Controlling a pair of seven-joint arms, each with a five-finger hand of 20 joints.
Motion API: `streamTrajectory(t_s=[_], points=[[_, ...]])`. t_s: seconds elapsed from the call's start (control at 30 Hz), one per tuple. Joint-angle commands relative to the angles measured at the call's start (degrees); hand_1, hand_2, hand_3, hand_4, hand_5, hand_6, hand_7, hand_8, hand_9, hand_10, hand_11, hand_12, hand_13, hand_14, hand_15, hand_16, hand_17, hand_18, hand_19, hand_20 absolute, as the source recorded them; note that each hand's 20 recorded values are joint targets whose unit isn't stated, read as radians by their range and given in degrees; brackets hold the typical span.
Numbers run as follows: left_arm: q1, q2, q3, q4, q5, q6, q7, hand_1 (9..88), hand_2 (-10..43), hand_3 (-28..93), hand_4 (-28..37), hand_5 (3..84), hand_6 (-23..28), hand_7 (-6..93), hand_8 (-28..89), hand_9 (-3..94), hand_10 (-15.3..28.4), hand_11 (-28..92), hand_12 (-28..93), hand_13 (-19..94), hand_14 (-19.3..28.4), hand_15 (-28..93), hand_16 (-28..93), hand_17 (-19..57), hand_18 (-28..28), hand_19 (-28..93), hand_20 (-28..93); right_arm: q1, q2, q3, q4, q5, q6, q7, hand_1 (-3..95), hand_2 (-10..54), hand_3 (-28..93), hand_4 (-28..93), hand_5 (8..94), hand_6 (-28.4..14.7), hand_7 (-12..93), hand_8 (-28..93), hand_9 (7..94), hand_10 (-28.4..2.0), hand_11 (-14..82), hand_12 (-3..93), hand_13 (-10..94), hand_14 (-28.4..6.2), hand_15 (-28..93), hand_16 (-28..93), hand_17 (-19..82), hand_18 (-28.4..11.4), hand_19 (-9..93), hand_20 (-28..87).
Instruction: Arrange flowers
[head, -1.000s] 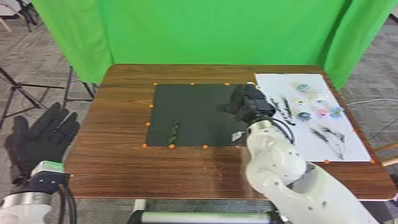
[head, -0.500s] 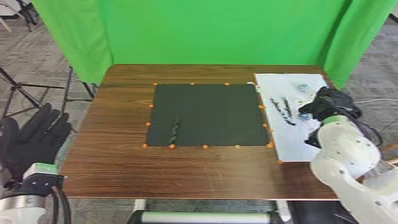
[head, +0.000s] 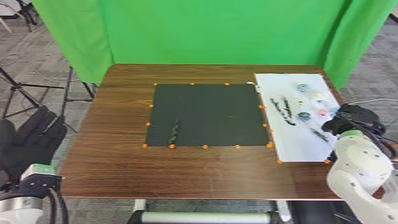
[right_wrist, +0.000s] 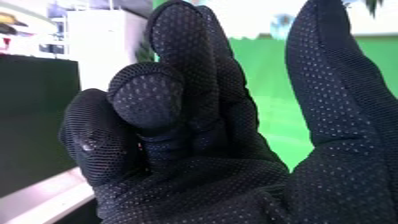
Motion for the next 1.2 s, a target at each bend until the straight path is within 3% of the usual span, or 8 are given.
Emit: streamTrajectory(t_s=[0.03, 0.13, 0.27, 0.37, 0.43, 0.57, 0.97, 1.2], points=[[1.3, -0.30, -0.50, -0.52, 0.74, 1.26, -1.27, 25.6, 13.3, 67, -28.3, 38.9, 8.7, 15.6, -10, 31.0, 15.3, 22, 9, 21, 14.3, 34, -11, -4.9, 9.8, 28, 6, -2.2, -0.6, 1.5, 1.6, 2.8, -4.0, 3.2, 33.1, -9.5, 70, -27, 69.0, -7.6, 16, -10, 79.1, -15.9, 40.2, 31.9, 77, -10.8, 65, 38, 58, -18.4, 93, 51], [2.3, -0.22, -1.51, -0.70, 1.14, 1.02, -1.59, 25.7, 13.7, 67, -28.3, 39.0, 8.8, 15.7, -10, 31.1, 15.3, 22, 9, 21, 14.3, 34, -11, -4.9, 9.8, 28, 6, -2.4, -1.1, 1.3, 2.6, 2.9, -4.1, 3.7, 34.0, -9.5, 71, -27, 69.0, -7.7, 16, -9, 79.0, -16.0, 40.0, 31.8, 77, -10.9, 65, 38, 58, -18.5, 93, 51], [2.5, -0.45, -2.22, -0.89, 2.69, 2.38, -1.69, 25.6, 13.9, 67, -28.3, 39.1, 8.8, 15.8, -10, 31.0, 15.4, 22, 9, 21, 14.2, 34, -11, -4.9, 9.8, 28, 6, -2.9, -1.7, 1.4, 3.9, 3.4, -3.5, 4.1, 37.2, -9.5, 72, -27, 69.0, -7.6, 16, -9, 79.0, -16.0, 40.0, 31.6, 77, -10.6, 65, 37, 58, -18.5, 93, 50], [2.4, -0.43, -2.20, -0.87, 2.16, 2.02, -1.72, 25.4, 13.9, 67, -28.3, 39.0, 8.8, 15.9, -10, 31.0, 15.3, 22, 9, 21, 14.4, 34, -11, -5.0, 9.8, 28, 6, -3.4, -1.9, 1.4, 4.8, 3.3, -2.2, 3.9, 40.8, -9.5, 73, -27, 70.2, -6.5, 18, -9, 79.4, -15.7, 40.2, 31.2, 77, -10.5, 65, 37, 58, -18.4, 93, 50], [2.2, -0.49, -2.10, -0.75, 2.45, 2.15, -2.40, 25.6, 14.0, 67, -28.3, 39.0, 8.8, 16.0, -10, 31.0, 15.3, 22, 9, 21, 14.4, 34, -11, -5.0, 9.8, 29, 6, -3.8, -2.1, 1.5, 5.1, 3.3, -0.9, 4.1, 45.2, -9.5, 71, -28, 71.8, -5.6, 23, 4, 80.4, -14.9, 41.3, 31.6, 78, -10.4, 65, 36, 58, -18.3, 93, 49], [2.0, -0.51, -1.49, -0.71, 1.16, 2.79, -1.90, 25.4, 14.0, 67, -28.3, 39.1, 8.9, 16.1, -10, 31.1, 15.4, 23, 9, 21, 14.8, 35, -11, -5.1, 9.8, 29, 6, -4.5, -2.5, 1.9, 5.7, 3.7, 1.6, 3.7, 51.1, -9.5, 67, -28, 73.7, -3.5, 33, 16, 81.8, -13.7, 43.7, 33.1, 79, -10.3, 65, 36, 59, -18.6, 93, 48], [2.2, -0.67, -2.55, -0.62, 2.00, 2.57, -2.55, 25.7, 14.1, 67, -28.3, 39.2, 9.0, 16.5, -10, 31.1, 15.6, 23, 9, 21, 15.0, 36, -11, -5.4, 10.0, 29, 5, -8.7, -2.7, 5.7, 1.0, -1.1, 13.8, 3.3, 55.5, -9.5, 70, -28, 75.3, -3.1, 41, 20, 84.0, -12.6, 41.3, 40.1, 81, -9.9, 65, 37, 60, -18.8, 93, 48], [2.4, -0.60, -2.84, -0.72, 2.29, 2.19, -2.13, 25.5, 14.1, 67, -28.3, 39.2, 9.0, 16.4, -10, 31.1, 15.6, 23, 9, 21, 14.9, 36, -11, -5.4, 10.0, 29, 5, -3.9, -3.1, 1.7, -4.4, -0.1, 19.3, -0.1, 54.6, -9.5, 72, -28, 75.5, -3.4, 41, 21, 84.6, -12.2, 40.6, 40.0, 83, -8.6, 63, 36, 63, -17.5, 93, 47]])
